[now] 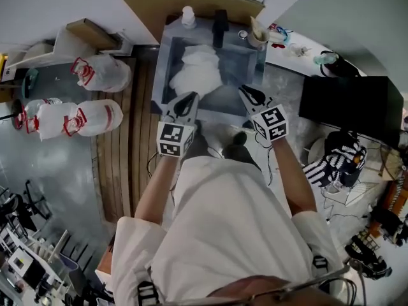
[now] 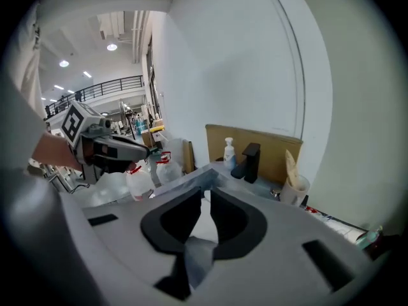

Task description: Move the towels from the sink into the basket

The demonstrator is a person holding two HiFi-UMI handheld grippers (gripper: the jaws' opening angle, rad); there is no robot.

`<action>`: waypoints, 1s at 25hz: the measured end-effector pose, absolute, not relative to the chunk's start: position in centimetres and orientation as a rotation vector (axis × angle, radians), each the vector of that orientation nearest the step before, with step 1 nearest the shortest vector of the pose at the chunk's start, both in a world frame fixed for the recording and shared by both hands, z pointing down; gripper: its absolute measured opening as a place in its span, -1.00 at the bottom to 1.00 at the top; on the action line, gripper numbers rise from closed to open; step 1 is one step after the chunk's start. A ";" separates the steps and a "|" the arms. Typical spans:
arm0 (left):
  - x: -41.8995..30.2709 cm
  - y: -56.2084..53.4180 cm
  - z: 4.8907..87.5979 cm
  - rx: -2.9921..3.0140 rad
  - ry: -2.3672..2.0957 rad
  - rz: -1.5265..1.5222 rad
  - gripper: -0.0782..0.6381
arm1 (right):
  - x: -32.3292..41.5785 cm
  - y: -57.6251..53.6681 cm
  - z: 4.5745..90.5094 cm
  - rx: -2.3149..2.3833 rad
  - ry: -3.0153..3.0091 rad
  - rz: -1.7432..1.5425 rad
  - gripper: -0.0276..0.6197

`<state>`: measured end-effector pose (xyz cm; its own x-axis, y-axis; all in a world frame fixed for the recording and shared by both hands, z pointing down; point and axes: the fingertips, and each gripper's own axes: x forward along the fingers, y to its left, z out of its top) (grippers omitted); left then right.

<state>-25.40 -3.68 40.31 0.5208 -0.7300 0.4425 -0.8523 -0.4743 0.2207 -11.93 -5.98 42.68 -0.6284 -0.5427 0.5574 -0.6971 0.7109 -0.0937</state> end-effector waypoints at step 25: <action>-31.7 -7.0 53.3 2.202 -1.277 0.448 -0.73 | -22.2 -13.4 69.8 0.579 -2.037 0.447 0.11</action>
